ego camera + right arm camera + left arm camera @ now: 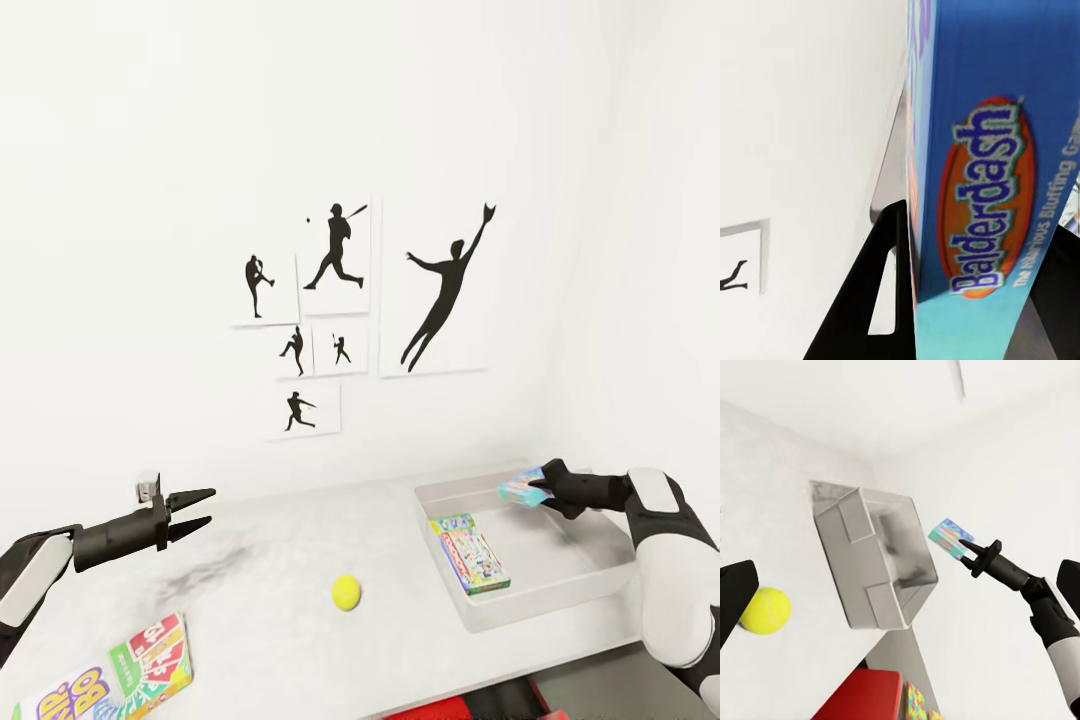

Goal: Put all the toys in the child's room - the three board games (two on the bed and one on the table), the two jigsaw puzzles on the table, and the tennis ball on the table - inside the toy box on the table in the child's room.

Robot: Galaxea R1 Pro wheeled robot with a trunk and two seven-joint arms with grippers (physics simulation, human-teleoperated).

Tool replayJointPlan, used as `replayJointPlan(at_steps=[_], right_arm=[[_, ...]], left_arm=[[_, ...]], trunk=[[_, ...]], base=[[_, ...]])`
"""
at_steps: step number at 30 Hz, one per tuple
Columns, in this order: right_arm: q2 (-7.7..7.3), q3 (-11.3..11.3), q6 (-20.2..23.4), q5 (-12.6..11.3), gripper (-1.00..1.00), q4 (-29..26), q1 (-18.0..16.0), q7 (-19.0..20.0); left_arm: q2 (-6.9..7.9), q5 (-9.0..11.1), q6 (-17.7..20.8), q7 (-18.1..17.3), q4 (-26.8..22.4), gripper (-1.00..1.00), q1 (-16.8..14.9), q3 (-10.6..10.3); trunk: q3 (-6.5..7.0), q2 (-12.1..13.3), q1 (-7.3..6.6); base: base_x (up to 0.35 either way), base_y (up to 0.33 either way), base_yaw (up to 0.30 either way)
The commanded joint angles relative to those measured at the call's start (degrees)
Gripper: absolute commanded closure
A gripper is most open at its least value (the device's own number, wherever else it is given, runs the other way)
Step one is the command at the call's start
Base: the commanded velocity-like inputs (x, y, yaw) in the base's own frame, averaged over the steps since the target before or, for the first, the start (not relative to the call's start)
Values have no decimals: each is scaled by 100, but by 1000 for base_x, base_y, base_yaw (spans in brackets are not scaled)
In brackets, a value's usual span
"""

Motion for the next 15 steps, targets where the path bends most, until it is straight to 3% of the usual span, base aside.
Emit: replayJointPlan(at_steps=[1,9,15], right_arm=[[2,-18,7,-70,100,-1,-9,-86],[4,-18,-40,-62,100,3,-30,-159],[7,-3,-556,-30,100,472,-31,-156]], left_arm=[[-3,-12,21,-23,2,-100,-2,4],[-8,-12,21,-20,2,-100,-2,4],[-9,-12,21,-18,2,-100,-2,4]], trunk=[[-12,-5,2],[-87,-5,2],[-143,-5,2]], base=[[0,0,0],[0,0,0],[0,0,0]])
